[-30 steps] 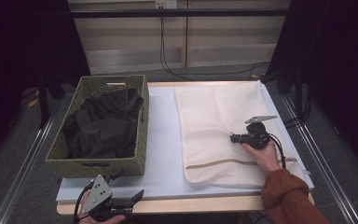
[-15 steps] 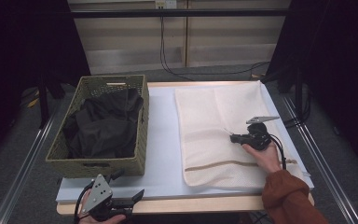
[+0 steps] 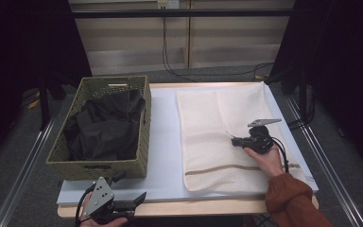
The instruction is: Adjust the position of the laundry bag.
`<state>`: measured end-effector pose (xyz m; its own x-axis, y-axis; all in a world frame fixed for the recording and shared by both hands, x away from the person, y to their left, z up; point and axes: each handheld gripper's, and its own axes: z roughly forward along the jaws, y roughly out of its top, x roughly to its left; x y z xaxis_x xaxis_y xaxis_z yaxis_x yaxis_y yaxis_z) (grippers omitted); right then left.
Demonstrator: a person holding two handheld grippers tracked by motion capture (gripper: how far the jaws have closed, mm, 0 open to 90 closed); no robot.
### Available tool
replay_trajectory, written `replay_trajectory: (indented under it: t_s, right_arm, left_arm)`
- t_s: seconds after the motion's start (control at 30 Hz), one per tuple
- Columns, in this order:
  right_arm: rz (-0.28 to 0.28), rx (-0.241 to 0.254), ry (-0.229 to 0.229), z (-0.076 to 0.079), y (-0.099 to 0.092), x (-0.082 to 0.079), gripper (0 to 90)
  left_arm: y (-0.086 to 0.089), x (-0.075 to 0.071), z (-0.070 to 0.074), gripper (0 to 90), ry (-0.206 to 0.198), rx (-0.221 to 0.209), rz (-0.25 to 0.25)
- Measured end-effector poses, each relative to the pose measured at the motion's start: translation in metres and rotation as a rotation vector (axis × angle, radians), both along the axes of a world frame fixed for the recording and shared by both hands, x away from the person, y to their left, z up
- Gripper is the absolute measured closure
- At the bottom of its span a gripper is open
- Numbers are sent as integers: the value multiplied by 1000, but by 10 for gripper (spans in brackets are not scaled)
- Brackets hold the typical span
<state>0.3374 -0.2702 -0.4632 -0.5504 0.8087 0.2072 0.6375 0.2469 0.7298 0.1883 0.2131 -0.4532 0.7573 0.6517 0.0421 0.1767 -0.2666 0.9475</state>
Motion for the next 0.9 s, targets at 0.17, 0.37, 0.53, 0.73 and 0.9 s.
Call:
replay_trajectory:
  t_s: [0.17,0.37,0.53,0.73,0.9]
  right_arm:
    - [12,6,-6,2,4,-4,882]
    - [17,12,-3,3,8,-5,882]
    - [28,6,0,3,14,-5,883]
    - [36,0,14,2,23,-5,884]
    - [47,11,26,2,29,-5,884]
  left_arm:
    - [-1,0,-1,102,5,-1,3]
    - [0,0,0,102,4,-1,4]
    - [0,0,0,102,2,0,1]
    - [0,0,0,102,2,0,0]
    - [-1,0,0,102,2,-1,1]
